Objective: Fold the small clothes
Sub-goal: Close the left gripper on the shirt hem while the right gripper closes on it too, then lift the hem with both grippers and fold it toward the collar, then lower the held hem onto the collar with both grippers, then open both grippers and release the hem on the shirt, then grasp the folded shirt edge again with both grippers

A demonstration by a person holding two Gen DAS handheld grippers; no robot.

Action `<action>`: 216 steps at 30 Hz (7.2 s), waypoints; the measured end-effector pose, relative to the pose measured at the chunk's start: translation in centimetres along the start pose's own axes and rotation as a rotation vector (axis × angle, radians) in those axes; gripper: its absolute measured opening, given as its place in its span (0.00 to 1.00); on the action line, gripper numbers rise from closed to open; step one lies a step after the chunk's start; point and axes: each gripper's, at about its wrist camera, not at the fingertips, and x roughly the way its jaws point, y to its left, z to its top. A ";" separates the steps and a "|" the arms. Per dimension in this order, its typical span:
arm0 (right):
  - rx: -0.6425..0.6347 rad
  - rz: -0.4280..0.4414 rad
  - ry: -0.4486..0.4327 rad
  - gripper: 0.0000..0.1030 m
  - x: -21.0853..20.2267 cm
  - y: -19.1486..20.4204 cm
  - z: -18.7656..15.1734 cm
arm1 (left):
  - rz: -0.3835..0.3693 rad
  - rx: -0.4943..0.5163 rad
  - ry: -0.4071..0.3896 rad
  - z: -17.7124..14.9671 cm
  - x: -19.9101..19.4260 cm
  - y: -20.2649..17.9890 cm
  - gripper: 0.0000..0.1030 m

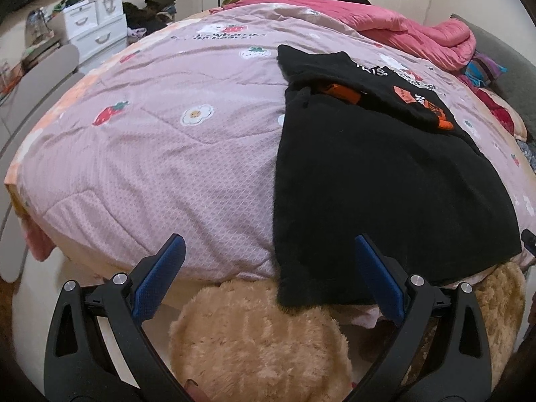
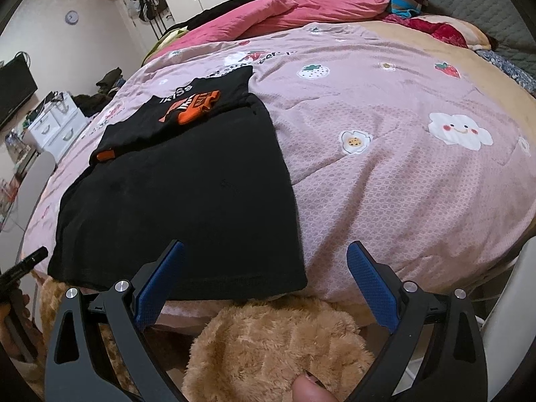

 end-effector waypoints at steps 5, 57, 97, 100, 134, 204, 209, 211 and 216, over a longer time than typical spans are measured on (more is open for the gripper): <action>0.008 0.031 0.016 0.70 0.9 0.1 0.0 | 0.002 -0.007 0.005 -0.4 -0.2 0.4 0.91; 0.035 0.092 -0.144 0.08 -3.0 0.1 1.3 | -0.293 -0.063 -0.031 1.9 -1.3 0.2 0.04; 0.074 0.210 -0.220 0.08 -3.6 -0.5 3.3 | -0.288 -0.054 -0.137 6.0 -2.3 -0.1 0.04; 0.070 0.210 -0.255 0.08 -4.1 -0.2 4.6 | -0.293 -0.068 -0.155 6.8 -2.4 0.4 0.04; 0.081 0.139 -0.405 0.08 -1.7 2.5 15.0 | -0.301 -0.141 -0.294 15.0 0.4 0.9 0.04; 0.079 0.029 -0.327 0.42 10.9 3.9 22.0 | -0.051 -0.094 -0.329 21.4 9.5 -3.1 0.57; -0.021 0.036 -0.301 0.40 11.2 5.8 21.5 | -0.071 -0.070 -0.333 20.6 8.8 -3.9 0.64; -0.066 0.040 -0.270 0.37 11.7 6.6 21.1 | -0.088 -0.047 -0.316 20.1 8.9 -4.3 0.64; -0.188 -0.003 -0.161 0.33 13.8 8.3 19.6 | -0.142 0.032 -0.204 18.5 10.5 -5.7 0.13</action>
